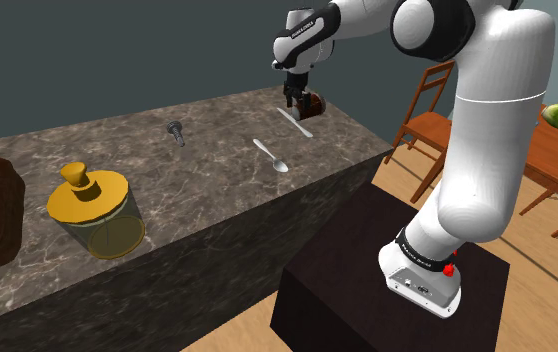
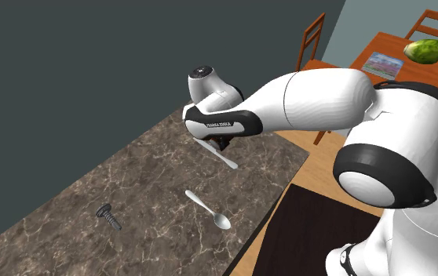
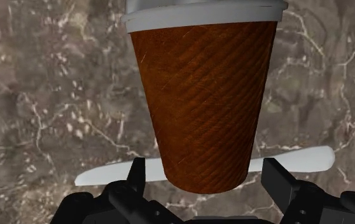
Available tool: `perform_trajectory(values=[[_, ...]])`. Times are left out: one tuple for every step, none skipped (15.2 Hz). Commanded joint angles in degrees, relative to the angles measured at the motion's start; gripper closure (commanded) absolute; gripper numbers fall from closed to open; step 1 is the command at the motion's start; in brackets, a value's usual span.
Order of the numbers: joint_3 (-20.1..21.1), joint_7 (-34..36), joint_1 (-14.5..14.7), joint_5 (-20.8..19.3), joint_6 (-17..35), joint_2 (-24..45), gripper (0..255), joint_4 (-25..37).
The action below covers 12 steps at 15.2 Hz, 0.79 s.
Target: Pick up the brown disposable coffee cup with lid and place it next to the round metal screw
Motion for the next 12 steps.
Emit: perform_trajectory(values=[[0.0, 0.0, 0.0, 0.0, 0.0, 0.0, 255, 0.0], [0.0, 0.0, 0.0, 0.0, 0.0, 0.0, 255, 0.0], [0.0, 0.0, 0.0, 0.0, 0.0, 0.0, 255, 0.0], [0.0, 0.0, 0.0, 0.0, 0.0, 0.0, 255, 0.0], [0.0, 0.0, 0.0, 0.0, 0.0, 0.0, 255, 0.0], [0.0, 0.0, 0.0, 0.0, 0.0, 0.0, 255, 0.0], [0.0, 0.0, 0.0, 0.0, 0.0, 0.0, 255, 0.0], [0.0, 0.0, 0.0, 0.0, 0.0, 0.0, 255, 0.0], [0.0, 0.0, 0.0, 0.0, 0.0, 0.0, 255, -0.1], [0.0, 0.0, 0.0, 0.0, 0.0, 0.0, 255, 0.0], [-0.1, 0.1, 0.1, -0.2, -0.6, -0.4, 255, 0.2], [-0.2, 0.1, 0.1, -0.3, -1.2, -0.8, 255, 0.5]])
